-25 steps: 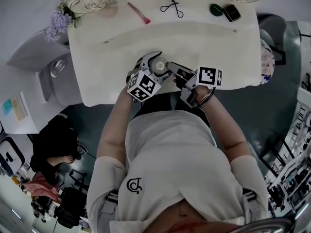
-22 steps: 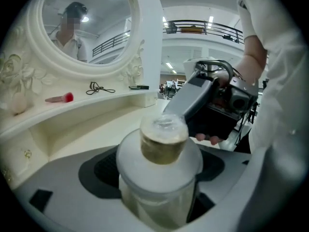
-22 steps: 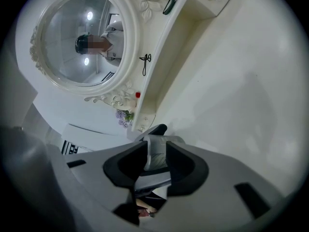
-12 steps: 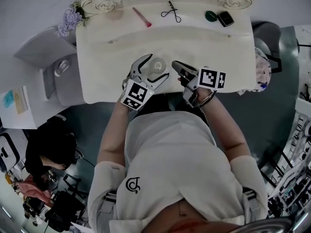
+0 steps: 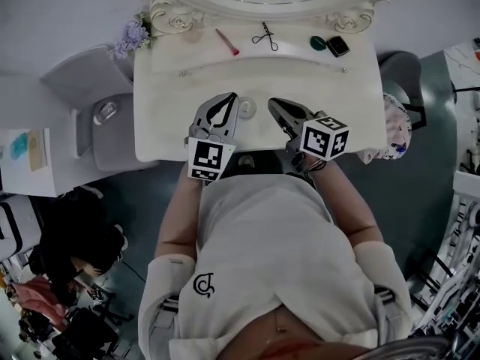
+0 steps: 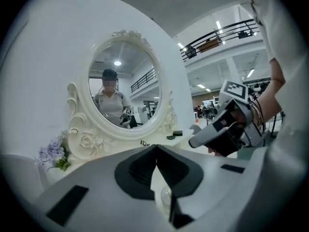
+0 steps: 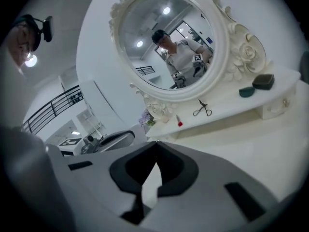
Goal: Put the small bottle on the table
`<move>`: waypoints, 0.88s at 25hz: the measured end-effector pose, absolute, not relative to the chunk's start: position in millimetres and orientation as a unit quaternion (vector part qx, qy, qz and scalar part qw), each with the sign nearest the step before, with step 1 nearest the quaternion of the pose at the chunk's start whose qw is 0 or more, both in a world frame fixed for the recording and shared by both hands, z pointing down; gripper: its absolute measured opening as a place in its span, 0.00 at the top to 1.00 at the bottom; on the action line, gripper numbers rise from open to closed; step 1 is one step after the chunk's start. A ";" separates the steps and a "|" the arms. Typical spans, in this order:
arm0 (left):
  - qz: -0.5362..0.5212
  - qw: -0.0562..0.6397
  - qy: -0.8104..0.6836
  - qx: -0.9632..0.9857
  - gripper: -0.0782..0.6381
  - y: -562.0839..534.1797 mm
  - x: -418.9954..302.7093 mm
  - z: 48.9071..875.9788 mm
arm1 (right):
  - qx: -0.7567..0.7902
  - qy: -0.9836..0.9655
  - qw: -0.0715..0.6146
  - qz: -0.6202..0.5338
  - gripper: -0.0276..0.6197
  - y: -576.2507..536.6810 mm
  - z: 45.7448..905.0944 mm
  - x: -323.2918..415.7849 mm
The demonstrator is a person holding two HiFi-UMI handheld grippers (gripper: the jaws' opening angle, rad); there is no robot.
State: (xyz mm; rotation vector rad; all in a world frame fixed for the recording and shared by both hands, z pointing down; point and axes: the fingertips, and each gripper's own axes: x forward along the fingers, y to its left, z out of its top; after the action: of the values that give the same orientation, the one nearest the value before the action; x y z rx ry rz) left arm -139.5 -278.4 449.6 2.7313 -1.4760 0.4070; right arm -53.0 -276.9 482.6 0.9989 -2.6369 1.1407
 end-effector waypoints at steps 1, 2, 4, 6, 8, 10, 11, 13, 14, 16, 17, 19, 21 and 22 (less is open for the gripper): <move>0.128 0.004 -0.476 0.870 0.87 -277.4 -142.6 443.6 | 0.333 -0.871 0.043 0.358 0.95 -276.9 473.7 -53.0; 0.124 0.005 -0.480 0.868 0.87 -275.9 -145.9 437.5 | 0.338 -0.876 0.035 0.342 0.95 -277.1 463.7 -52.9; 0.112 0.007 -0.487 0.866 0.87 -272.2 -152.3 423.7 | 0.349 -0.886 0.019 0.305 0.95 -277.4 442.2 -52.3; 0.102 0.006 -0.495 0.863 0.87 -268.9 -158.8 408.9 | 0.360 -0.895 0.010 0.262 0.94 -277.8 420.9 -51.4; 0.099 0.005 -0.505 0.857 0.87 -267.8 -166.7 395.8 | 0.371 -0.905 0.007 0.211 0.95 -278.7 401.0 -51.6; 0.093 0.008 -0.516 0.851 0.87 -268.4 -176.1 385.1 | 0.381 -0.913 0.015 0.145 0.95 -279.2 384.7 -53.4; 0.089 0.009 -0.520 0.849 0.87 -268.7 -180.6 381.6 | 0.385 -0.916 0.021 0.111 0.95 -279.0 378.6 -54.4; 0.085 0.007 -0.524 0.848 0.87 -268.2 -187.1 376.4 | 0.392 -0.917 0.029 0.061 0.94 -279.0 370.3 -54.4; 0.084 -0.001 -0.522 0.849 0.87 -267.4 -188.0 372.0 | 0.396 -0.917 0.030 0.046 0.94 -279.2 367.2 -53.7; 0.081 -0.025 -0.512 0.855 0.87 -264.4 -186.4 359.6 | 0.403 -0.914 0.027 0.027 0.94 -280.0 362.0 -52.3; 0.079 -0.037 -0.507 0.857 0.87 -263.0 -185.3 353.4 | 0.407 -0.913 0.026 0.019 0.94 -280.7 359.8 -51.7; 0.073 -0.052 -0.502 0.860 0.87 -261.8 -184.5 343.2 | 0.417 -0.908 0.027 0.003 0.95 -282.9 357.0 -50.4; 0.065 -0.056 -0.501 0.861 0.87 -262.2 -185.1 337.6 | 0.427 -0.904 0.027 -0.005 0.95 -284.5 356.4 -49.4; 0.062 -0.056 -0.501 0.862 0.87 -262.7 -185.8 336.8 | 0.429 -0.903 0.026 -0.004 0.94 -285.0 356.8 -49.4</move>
State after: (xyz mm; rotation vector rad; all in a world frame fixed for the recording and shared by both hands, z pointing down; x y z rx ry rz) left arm -185.8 -262.7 336.8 2.8073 -1.6313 0.2021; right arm -49.4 -285.0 356.8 1.3257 -2.7910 -0.0125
